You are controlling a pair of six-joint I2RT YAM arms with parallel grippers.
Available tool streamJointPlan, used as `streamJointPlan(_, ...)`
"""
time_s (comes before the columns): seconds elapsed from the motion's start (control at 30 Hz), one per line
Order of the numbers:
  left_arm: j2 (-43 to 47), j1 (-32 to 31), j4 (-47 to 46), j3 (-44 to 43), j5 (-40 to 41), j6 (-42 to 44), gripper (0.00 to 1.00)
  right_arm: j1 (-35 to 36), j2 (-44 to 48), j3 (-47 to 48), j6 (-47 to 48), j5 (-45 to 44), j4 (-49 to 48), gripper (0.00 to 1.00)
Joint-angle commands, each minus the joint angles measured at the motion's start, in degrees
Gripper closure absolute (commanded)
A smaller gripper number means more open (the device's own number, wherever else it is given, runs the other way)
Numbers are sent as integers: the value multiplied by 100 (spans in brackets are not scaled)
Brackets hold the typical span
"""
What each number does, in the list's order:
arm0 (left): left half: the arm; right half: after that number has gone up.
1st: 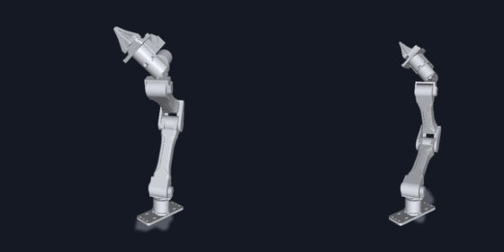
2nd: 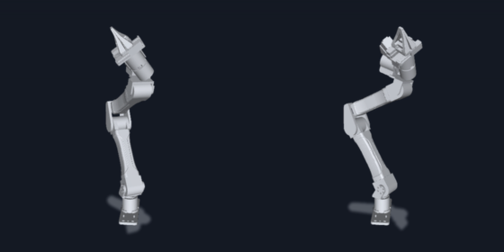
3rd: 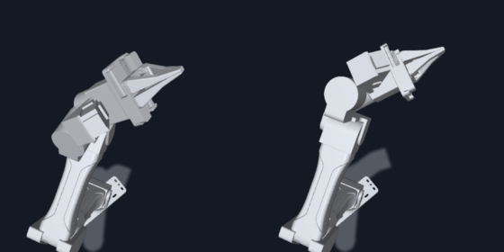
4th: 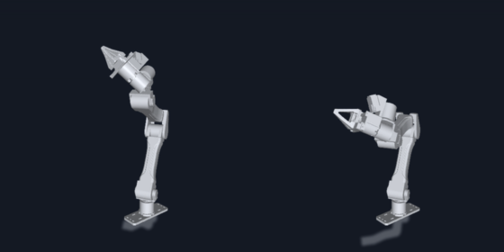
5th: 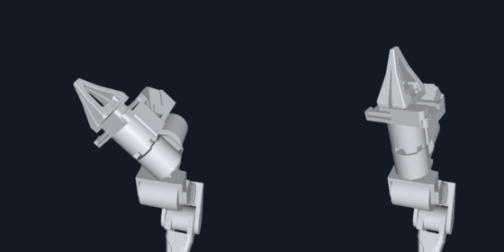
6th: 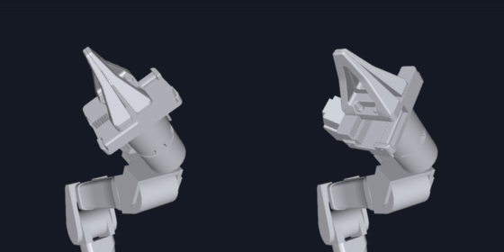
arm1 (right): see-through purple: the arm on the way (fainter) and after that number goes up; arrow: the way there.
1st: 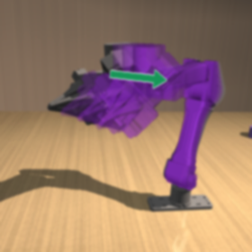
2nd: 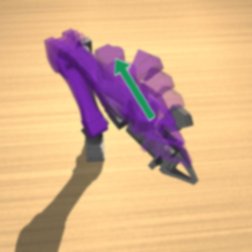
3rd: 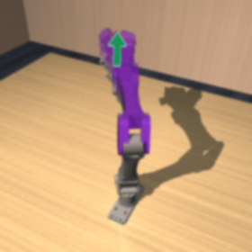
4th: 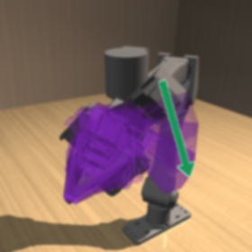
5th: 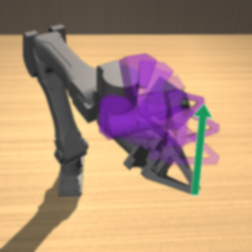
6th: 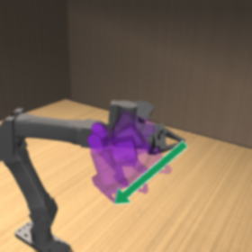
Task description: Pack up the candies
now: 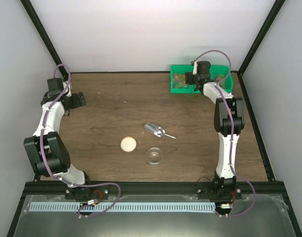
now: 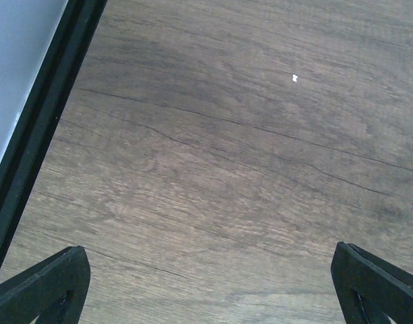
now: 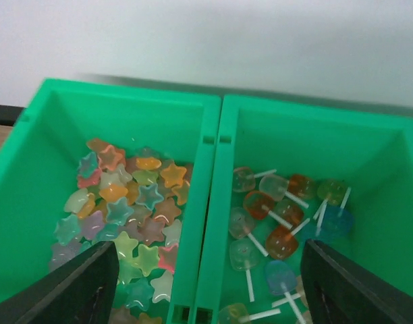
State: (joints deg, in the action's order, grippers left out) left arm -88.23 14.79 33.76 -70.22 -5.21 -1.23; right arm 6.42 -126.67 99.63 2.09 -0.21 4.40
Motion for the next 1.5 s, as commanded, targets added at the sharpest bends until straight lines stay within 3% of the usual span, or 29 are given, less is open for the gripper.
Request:
streamJointPlan(0.0,-161,-18,70,-310,116,45,0,153,-322,281,113,-487,-175,27)
streamJointPlan(0.17,-344,-18,90,-540,249,120,0,267,-517,351,85,-518,-195,40)
streamJointPlan(0.5,-452,-18,83,-651,238,176,0,637,-417,355,-256,-212,-35,78)
streamJointPlan(0.6,-431,-19,87,-644,246,200,0,825,-300,268,-368,-167,9,80)
streamJointPlan(0.77,-362,-14,105,-617,277,241,0,1181,-73,51,-886,-374,166,94)
streamJointPlan(0.9,-265,-19,113,-537,254,337,0,1565,232,-358,-1284,-247,156,99)
streamJointPlan(1.23,130,-3,307,-414,-452,598,0,2854,929,-1431,-2254,-418,-18,99)
streamJointPlan(1.47,348,-9,410,-272,-526,703,0,3702,912,-1757,-2338,-620,-165,99)
